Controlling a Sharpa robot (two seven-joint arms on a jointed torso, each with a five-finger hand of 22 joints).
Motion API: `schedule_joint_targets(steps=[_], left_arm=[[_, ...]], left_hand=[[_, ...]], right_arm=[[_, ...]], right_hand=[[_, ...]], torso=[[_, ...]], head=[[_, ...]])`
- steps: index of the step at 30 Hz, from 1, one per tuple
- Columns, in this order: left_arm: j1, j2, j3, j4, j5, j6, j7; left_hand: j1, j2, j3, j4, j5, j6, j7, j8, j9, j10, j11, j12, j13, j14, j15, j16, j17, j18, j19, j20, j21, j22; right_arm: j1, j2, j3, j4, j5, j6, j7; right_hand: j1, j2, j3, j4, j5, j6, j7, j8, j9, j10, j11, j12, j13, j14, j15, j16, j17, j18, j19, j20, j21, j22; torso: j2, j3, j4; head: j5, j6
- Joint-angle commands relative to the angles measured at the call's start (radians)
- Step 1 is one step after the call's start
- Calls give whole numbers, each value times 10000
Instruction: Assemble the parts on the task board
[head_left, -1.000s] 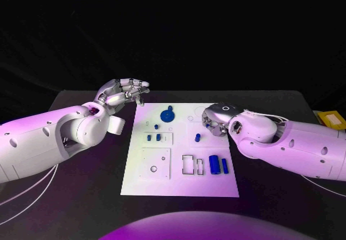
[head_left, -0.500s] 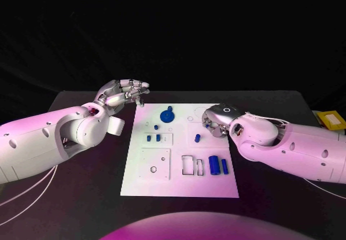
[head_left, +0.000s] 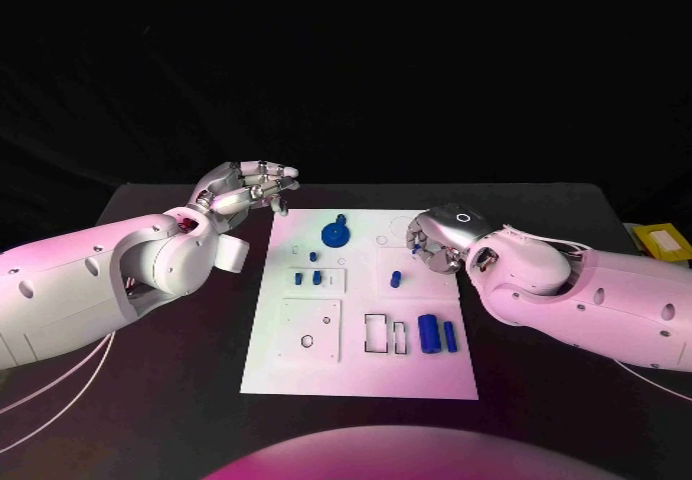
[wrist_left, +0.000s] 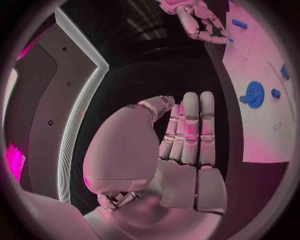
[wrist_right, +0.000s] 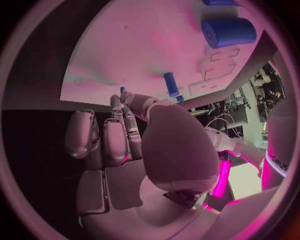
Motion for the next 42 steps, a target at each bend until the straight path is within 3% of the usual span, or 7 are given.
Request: schedule_joint_targets(steps=[1,12,21,28,33,39,42], left_arm=[[5,23,5,0,-38,57,37],[4,39,5,-59,-37,73,46],[3,109,2,-61,-31,90,45],[3,183,-9,-44,-27,45,62],[4,230,-13,-13,-24,13,52],[6,289,-18,27,-23,-3,21],[6,307,-19,42,-22,-7,16]], left_hand=[[-76,-4,3,-49,26,-45,56,-73,-20,-60,52,-65,-19,-59,6,-46,-16,50,-47,56,-39,-12],[-74,-13,1,-69,27,-71,69,-94,-30,-89,65,-77,-29,-68,14,-49,-20,51,-52,63,-43,-14],[-75,-15,-1,-80,27,-86,76,-105,-36,-107,72,-84,-35,-72,20,-50,-22,51,-55,67,-45,-15],[-73,-15,-1,-89,28,-93,81,-112,-40,-116,77,-86,-38,-77,23,-51,-23,51,-57,71,-46,-16],[-73,-15,-1,-89,28,-93,81,-112,-40,-116,77,-86,-38,-77,23,-51,-23,51,-57,71,-46,-16],[-73,-21,-4,-98,27,-98,84,-116,-42,-122,80,-87,-40,-80,26,-51,-24,51,-59,73,-46,-16],[-78,-30,-11,-103,26,-102,87,-119,-44,-129,84,-88,-43,-83,29,-51,-25,51,-60,76,-47,-16]], right_arm=[[39,-90,14,167,99,-370,111],[150,-363,71,1105,493,-395,219],[133,189,71,1769,768,-163,396],[-82,948,10,1793,909,43,585],[-298,1303,-26,1696,947,84,673],[-613,1663,-54,1501,985,129,771],[-733,1796,-67,1374,992,149,807]], right_hand=[[47,139,63,-11,23,42,-62,13,-16,524,-558,22,474,87,18,66,35,-89,80,17,45,635],[40,135,68,-12,22,41,-64,13,-10,522,-559,22,478,94,17,74,50,-94,93,16,67,648],[30,132,79,-14,23,38,-64,11,0,517,-560,21,486,101,15,80,62,-95,97,13,70,652],[14,138,106,-17,25,18,-58,0,15,494,-556,13,498,117,15,96,91,-97,109,10,83,662],[10,140,113,-19,26,12,-56,-4,21,487,-554,11,503,122,16,101,99,-100,117,10,95,670],[4,146,131,-27,26,-2,-52,-11,32,470,-551,5,512,126,17,97,93,-100,121,9,97,673],[4,146,131,-27,26,-2,-52,-11,32,470,-551,5,512,126,17,97,93,-100,121,9,97,673]], torso=[[2,1,-2],[0,6,-12],[-5,-5,1],[-8,-28,14],[15,-16,18],[16,-15,-5],[18,-12,-1]], head=[[10,12],[98,15],[316,-53],[559,-87],[736,-78],[979,-180],[1040,-207]])
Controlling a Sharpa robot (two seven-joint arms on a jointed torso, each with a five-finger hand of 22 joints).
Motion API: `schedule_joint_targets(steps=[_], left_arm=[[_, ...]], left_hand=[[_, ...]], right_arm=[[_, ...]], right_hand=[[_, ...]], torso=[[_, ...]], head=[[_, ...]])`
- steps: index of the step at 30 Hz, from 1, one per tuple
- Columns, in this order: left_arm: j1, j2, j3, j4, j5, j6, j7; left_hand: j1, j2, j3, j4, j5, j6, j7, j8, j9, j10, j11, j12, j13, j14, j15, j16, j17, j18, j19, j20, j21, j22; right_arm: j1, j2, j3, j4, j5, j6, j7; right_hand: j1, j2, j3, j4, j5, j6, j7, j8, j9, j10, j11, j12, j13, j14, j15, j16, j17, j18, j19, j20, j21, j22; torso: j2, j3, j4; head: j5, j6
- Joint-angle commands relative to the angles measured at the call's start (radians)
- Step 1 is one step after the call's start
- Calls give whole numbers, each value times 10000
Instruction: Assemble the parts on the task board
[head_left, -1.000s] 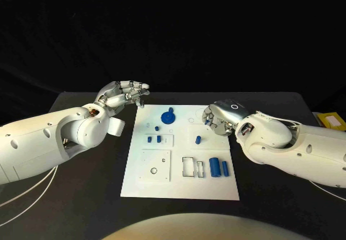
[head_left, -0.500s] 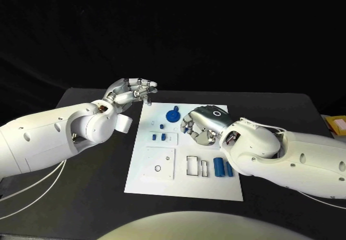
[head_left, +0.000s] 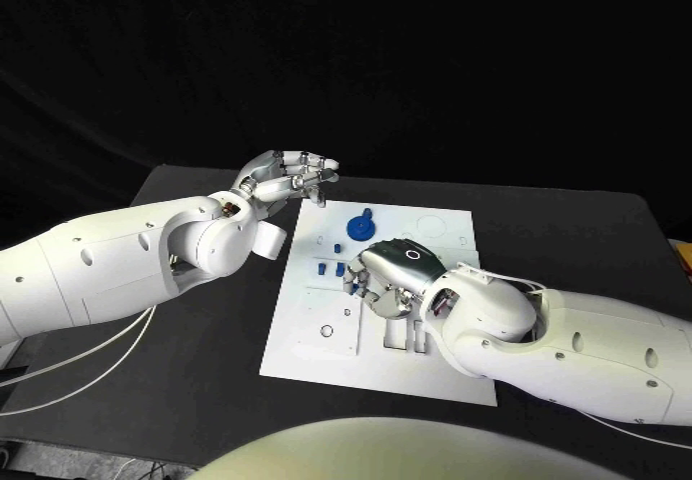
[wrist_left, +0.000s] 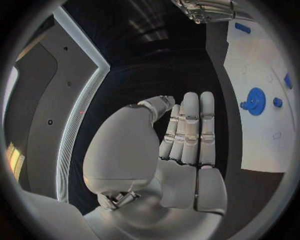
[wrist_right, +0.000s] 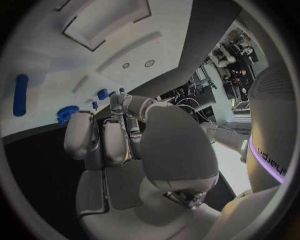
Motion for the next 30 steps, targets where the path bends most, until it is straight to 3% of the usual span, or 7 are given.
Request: schedule_joint_targets(steps=[1,9,14,30], left_arm=[[7,34,4,49,-17,3,30],[8,38,2,85,-16,-21,16],[9,39,2,92,-16,-20,6],[9,20,2,84,-16,1,-25]], left_hand=[[-78,-29,-12,-47,26,-66,52,-65,-13,-63,18,-52,-14,-48,-6,-51,-8,52,-23,39,-48,-9],[-80,-34,-16,-53,26,-69,54,-68,-15,-68,21,-53,-16,-51,-3,-51,-9,52,-25,42,-49,-9],[-80,-34,-16,-53,26,-69,54,-68,-15,-68,21,-53,-16,-51,-3,-51,-9,52,-25,42,-49,-9],[-73,-46,-24,-80,29,-76,59,-74,-19,-83,27,-54,-22,-59,2,-52,-12,53,-29,48,-50,-9]], right_arm=[[-92,96,-9,-119,18,207,208],[-272,291,-34,-332,23,238,257],[-346,334,-42,-383,35,259,268],[-419,358,-64,-406,88,452,283]], right_hand=[[-96,43,48,1,36,15,71,0,15,474,-511,7,14,127,17,59,11,-100,50,10,28,670],[-99,47,63,-8,35,3,75,-6,26,460,-508,3,23,132,19,60,12,-103,60,9,41,679],[-99,47,63,-8,35,3,75,-6,26,460,-508,3,23,132,19,60,12,-103,60,9,41,679],[-117,43,67,-11,35,-7,84,-11,39,449,-502,1,34,138,22,65,22,-107,71,10,58,691]], torso=[[5,5,-10],[8,20,-11],[10,19,-16],[1,14,-12]], head=[[113,-44],[274,-155],[362,-158],[419,-158]])
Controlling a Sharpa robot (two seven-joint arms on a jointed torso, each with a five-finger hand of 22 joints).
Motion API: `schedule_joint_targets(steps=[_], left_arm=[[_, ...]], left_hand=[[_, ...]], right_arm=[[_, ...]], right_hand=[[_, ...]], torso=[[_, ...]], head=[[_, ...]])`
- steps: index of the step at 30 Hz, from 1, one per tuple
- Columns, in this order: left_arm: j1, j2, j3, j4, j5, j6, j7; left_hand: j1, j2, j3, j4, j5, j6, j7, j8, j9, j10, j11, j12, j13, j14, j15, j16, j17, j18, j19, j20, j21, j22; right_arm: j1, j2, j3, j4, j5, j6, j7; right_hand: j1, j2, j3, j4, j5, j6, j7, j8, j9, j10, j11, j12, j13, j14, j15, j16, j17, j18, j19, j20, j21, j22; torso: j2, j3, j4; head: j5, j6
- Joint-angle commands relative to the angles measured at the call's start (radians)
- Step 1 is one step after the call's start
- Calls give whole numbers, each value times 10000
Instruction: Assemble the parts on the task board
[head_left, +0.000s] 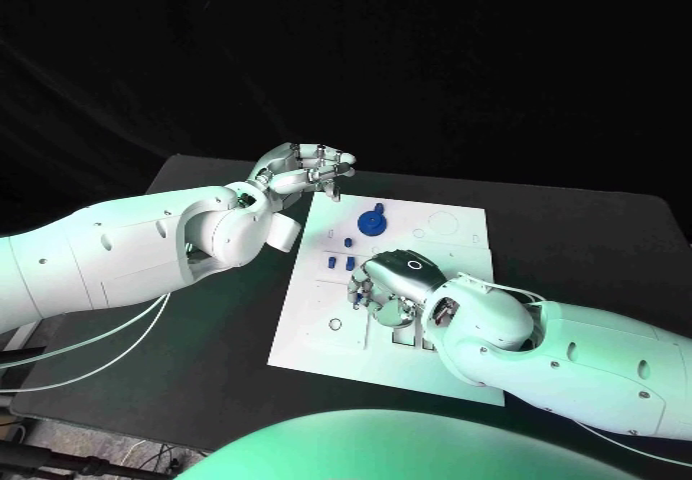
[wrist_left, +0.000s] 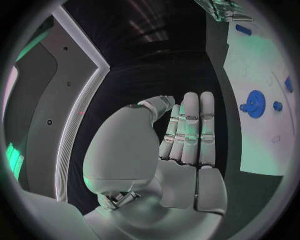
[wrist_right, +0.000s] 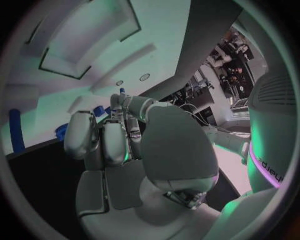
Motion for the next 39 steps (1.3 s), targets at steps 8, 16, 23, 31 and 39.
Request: schedule_joint_targets(steps=[8,16,23,31,39], left_arm=[[7,5,6,25,-17,39,20],[7,2,6,12,-17,52,11],[7,3,6,9,-17,58,10],[7,-1,6,0,-17,59,6],[7,-6,6,5,-17,71,-5]], left_hand=[[-73,-47,6,-51,29,-76,60,-34,-11,-61,5,-54,-13,-60,3,-52,-13,54,-30,48,-50,-10],[-73,-47,6,-51,29,-76,60,-34,-11,-61,5,-54,-13,-60,3,-52,-13,54,-30,48,-50,-10],[-81,-48,-2,-60,31,-84,67,-41,-16,-76,13,-56,-19,-66,9,-53,-16,54,-33,54,-51,-11],[-81,-48,-2,-60,31,-84,67,-41,-16,-76,13,-56,-19,-66,9,-53,-16,54,-33,54,-51,-11],[-84,-47,-4,-65,32,-89,70,-45,-18,-83,16,-57,-22,-68,12,-52,-17,54,-35,57,-52,-11]], right_arm=[[-25,16,-15,-60,14,316,91],[-39,24,-21,-113,11,371,93],[-60,47,-25,-166,8,400,100],[-82,92,-28,-216,-1,386,98],[-99,157,-30,-242,-2,389,111]], right_hand=[[-48,43,71,-14,26,-33,68,29,16,440,-500,42,14,108,-11,71,21,-109,77,10,65,701],[-48,43,71,-14,26,-33,68,29,16,440,-500,42,14,108,-11,71,21,-109,77,10,65,701],[-48,43,71,-14,26,-33,68,29,16,440,-500,42,14,108,-11,71,21,-109,77,10,65,701],[-48,43,71,-14,26,-33,68,29,16,440,-500,42,14,108,-11,71,21,-109,77,10,65,701],[-71,45,79,-27,26,-47,72,23,45,424,-496,42,38,114,-6,71,24,-108,77,13,59,703]], torso=[[2,-1,0],[-6,-2,-3],[-1,0,1],[-3,-7,5],[4,-8,-4]], head=[[28,0],[31,0],[37,0],[29,0],[19,0]])
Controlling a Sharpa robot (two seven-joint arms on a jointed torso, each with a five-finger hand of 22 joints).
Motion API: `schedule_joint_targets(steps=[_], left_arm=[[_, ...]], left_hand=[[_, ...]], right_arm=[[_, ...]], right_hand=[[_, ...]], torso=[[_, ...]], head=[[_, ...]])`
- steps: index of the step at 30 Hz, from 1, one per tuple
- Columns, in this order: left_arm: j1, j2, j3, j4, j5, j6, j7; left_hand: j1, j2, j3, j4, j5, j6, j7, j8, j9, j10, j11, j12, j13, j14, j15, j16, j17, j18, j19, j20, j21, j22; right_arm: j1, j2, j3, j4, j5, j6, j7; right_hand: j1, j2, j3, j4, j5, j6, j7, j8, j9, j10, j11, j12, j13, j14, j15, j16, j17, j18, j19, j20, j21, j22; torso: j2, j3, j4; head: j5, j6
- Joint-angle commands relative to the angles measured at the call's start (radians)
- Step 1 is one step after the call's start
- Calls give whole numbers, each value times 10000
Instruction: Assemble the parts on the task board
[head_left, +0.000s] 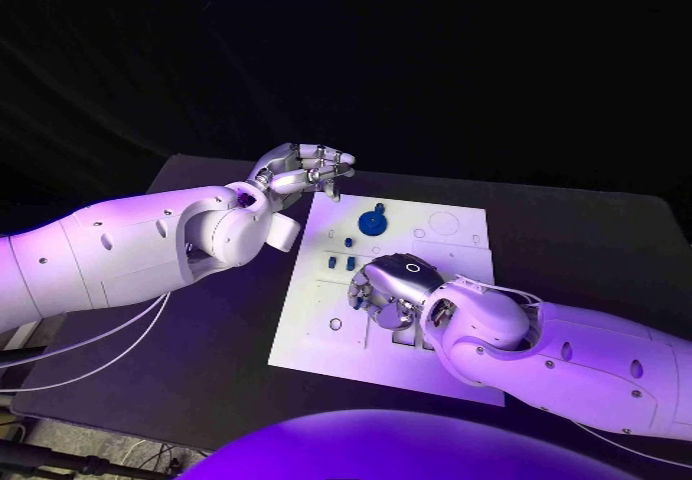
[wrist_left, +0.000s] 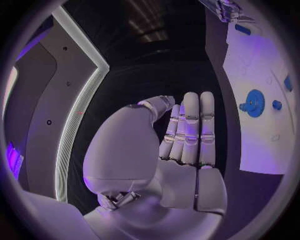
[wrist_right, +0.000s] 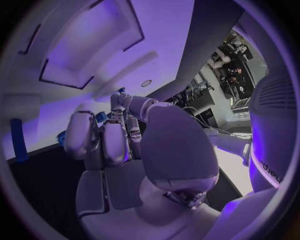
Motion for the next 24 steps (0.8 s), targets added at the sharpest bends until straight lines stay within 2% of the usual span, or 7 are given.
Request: schedule_joint_targets(steps=[1,8,15,19,24], left_arm=[[7,10,6,21,-17,71,36],[7,4,6,29,-17,82,25],[8,2,6,37,-17,110,6],[8,0,6,36,-18,129,7],[8,3,6,35,-18,122,-5]], left_hand=[[-83,-47,-5,-67,32,-89,71,-45,-11,-69,2,-57,-12,-68,12,-52,-8,54,-35,57,-52,-12],[-83,-47,-5,-67,32,-89,71,-45,-11,-69,2,-57,-12,-68,12,-52,-8,54,-35,57,-52,-12],[-90,-45,-10,-74,33,-98,75,-52,-15,-84,8,-60,-18,-73,17,-52,-10,55,-38,62,-53,-13],[-94,-48,-13,-75,33,-103,77,-55,-17,-91,10,-61,-20,-76,19,-53,-11,55,-40,64,-54,-13],[-97,-47,-14,-78,34,-107,79,-58,-19,-98,12,-63,-22,-80,21,-54,-13,54,-42,66,-56,-14]], right_arm=[[-21,32,-7,-8,-52,163,57],[-33,71,-12,-84,-72,295,16],[-43,167,-43,-211,-144,665,-33],[-49,186,-60,-236,-158,761,-31],[-51,185,-71,-263,-91,745,34]], right_hand=[[-47,74,65,13,36,23,75,21,11,388,-466,21,6,114,-6,32,16,-108,78,13,59,699],[-47,74,65,13,36,23,75,21,11,388,-466,21,6,114,-6,32,16,-108,78,13,59,699],[-57,78,71,3,36,14,78,17,29,378,-463,21,21,120,-4,37,29,-105,71,14,45,695],[-78,73,65,4,34,1,86,11,40,362,-457,17,29,123,-1,43,41,-106,72,16,46,698],[-243,42,-93,-22,169,-347,236,-187,106,119,-356,-60,108,149,89,68,102,-111,74,79,30,719]], torso=[[3,1,-4],[1,-2,3],[-1,2,6],[-6,6,-8],[-10,3,-6]], head=[[-4,1],[-21,1],[-44,1],[-40,1],[-30,1]])
